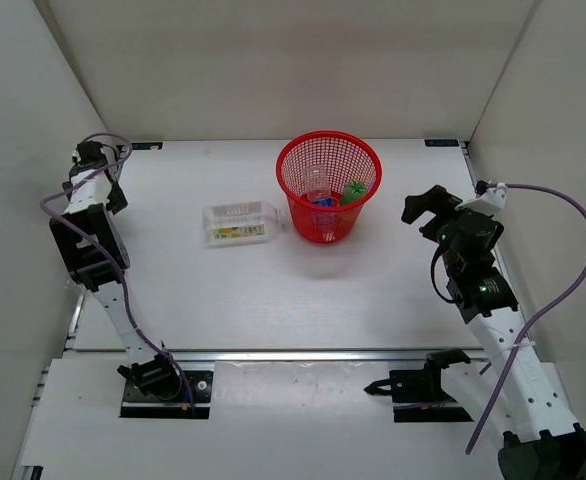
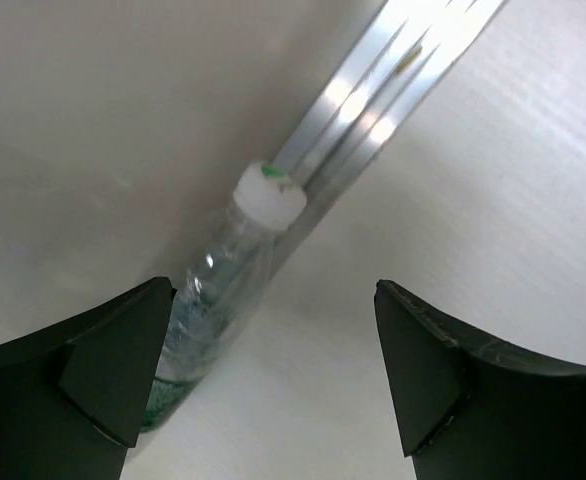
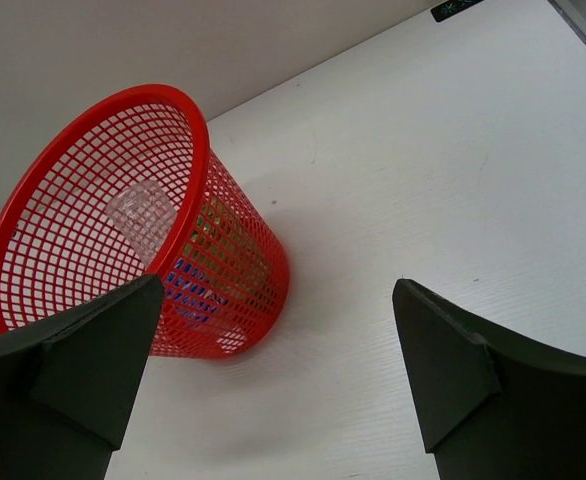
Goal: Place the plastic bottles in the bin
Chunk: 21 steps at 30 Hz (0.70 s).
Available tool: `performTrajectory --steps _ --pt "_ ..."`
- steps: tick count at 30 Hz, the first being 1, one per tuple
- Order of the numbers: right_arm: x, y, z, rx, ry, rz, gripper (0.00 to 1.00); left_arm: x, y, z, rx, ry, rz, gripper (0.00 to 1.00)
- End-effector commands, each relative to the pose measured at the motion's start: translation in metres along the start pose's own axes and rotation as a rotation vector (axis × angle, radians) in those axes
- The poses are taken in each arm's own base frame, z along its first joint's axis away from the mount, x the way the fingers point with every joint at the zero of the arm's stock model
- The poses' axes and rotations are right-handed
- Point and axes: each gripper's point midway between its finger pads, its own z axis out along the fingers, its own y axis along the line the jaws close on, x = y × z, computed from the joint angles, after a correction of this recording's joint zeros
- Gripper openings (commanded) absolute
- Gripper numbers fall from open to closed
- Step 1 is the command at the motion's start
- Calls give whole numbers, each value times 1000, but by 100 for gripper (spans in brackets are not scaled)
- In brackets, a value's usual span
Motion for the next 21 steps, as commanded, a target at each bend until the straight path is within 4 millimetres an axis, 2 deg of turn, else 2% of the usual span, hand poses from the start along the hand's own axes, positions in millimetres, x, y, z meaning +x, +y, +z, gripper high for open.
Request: performTrajectory --steps 1,4,5,6,10,12,15,18,21 --pt "-23 11 0 -2 -55 24 96 -41 14 -7 -69 -94 -27 93" --pt "-23 11 0 10 -62 28 96 -39 14 1 -79 -74 -20 92" --pt "-21 9 1 20 -60 28 97 -34 19 4 -105 -72 -13 92" --pt "-20 10 0 16 -59 28 96 -26 13 8 -107 -60 20 91" --pt "-23 9 1 17 -59 39 96 -9 14 14 -113 -18 40 90" --pt "-23 8 1 19 -62 37 96 8 16 18 -144 7 66 88" --pt "-22 8 1 19 -57 31 96 18 19 23 -162 13 62 87" --pt "-24 5 2 24 -59 30 96 17 20 29 -167 21 49 86" --pt "-23 4 2 21 -54 35 96 6 16 30 -174 -5 61 85"
